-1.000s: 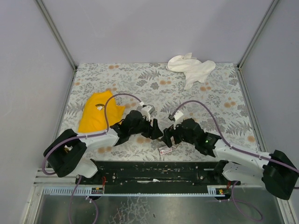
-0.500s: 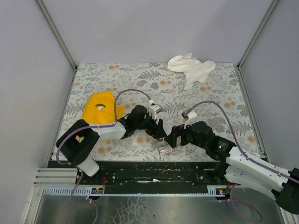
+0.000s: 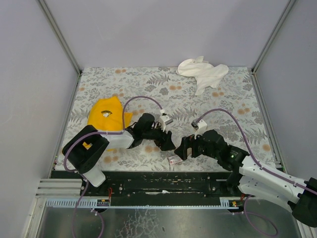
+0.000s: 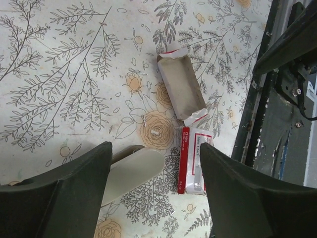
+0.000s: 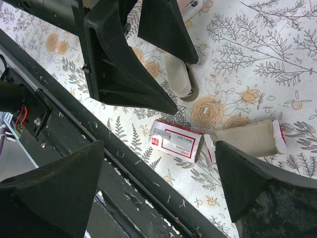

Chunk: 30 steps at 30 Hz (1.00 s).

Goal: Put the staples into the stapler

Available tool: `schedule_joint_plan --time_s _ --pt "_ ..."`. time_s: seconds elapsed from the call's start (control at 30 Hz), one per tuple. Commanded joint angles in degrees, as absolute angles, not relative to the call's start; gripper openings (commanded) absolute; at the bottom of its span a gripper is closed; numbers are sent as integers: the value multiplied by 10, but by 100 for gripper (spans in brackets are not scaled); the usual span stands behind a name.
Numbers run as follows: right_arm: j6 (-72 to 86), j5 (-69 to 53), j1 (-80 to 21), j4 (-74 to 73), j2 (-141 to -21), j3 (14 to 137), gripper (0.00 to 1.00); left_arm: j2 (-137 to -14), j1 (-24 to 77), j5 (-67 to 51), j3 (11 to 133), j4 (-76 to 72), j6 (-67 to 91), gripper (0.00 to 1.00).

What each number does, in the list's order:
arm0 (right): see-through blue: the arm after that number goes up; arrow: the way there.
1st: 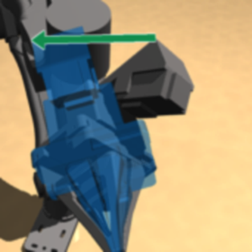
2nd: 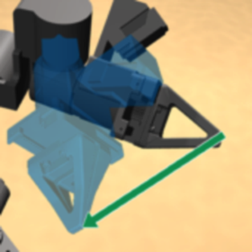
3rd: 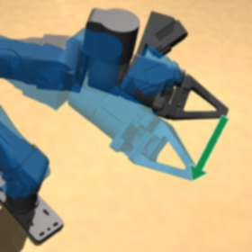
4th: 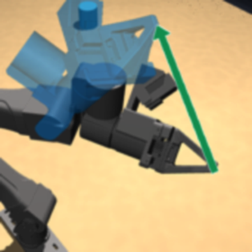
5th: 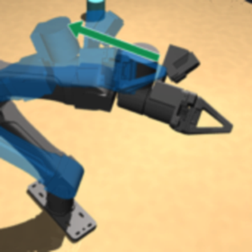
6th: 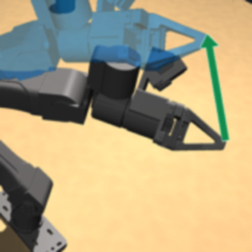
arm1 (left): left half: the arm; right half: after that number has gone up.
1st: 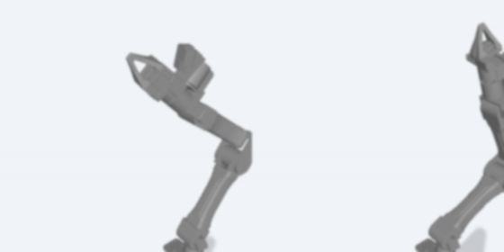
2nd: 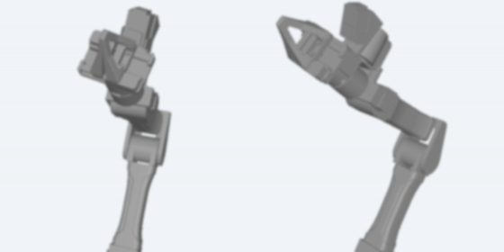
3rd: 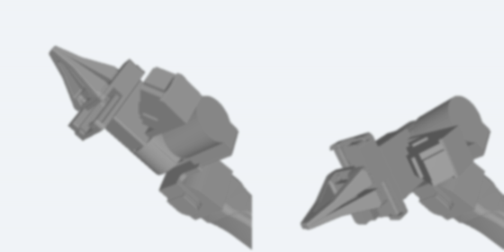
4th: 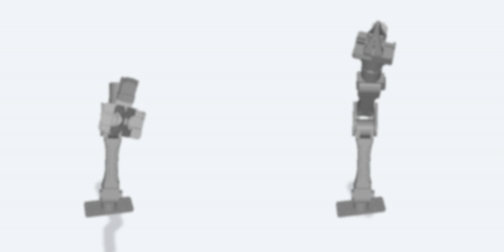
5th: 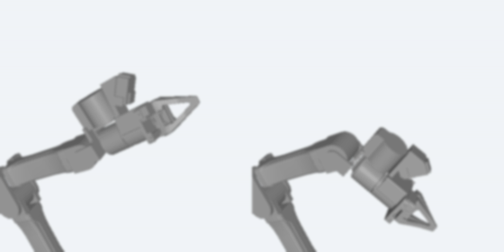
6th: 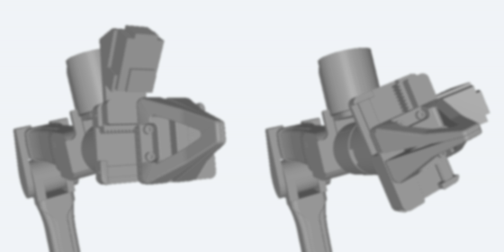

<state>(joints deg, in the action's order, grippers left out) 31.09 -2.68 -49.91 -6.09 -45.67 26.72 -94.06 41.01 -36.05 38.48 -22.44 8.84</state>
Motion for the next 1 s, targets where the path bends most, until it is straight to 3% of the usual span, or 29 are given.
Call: schedule_joint_plan --time_s 0.0,0.33,0.73,0.97 --pt "316 -35 -497 -57 -452 270 100 -963 410 -383 382 -218 64 70" --pt "316 -43 -496 -47 -449 268 100 -957 411 -347 362 -207 42 70" --pt "319 -33 -496 -44 -405 259 100 -921 437 -208 342 -205 23 70" --pt "323 -21 -496 -48 -386 254 100 -906 455 -180 329 -208 37 62"
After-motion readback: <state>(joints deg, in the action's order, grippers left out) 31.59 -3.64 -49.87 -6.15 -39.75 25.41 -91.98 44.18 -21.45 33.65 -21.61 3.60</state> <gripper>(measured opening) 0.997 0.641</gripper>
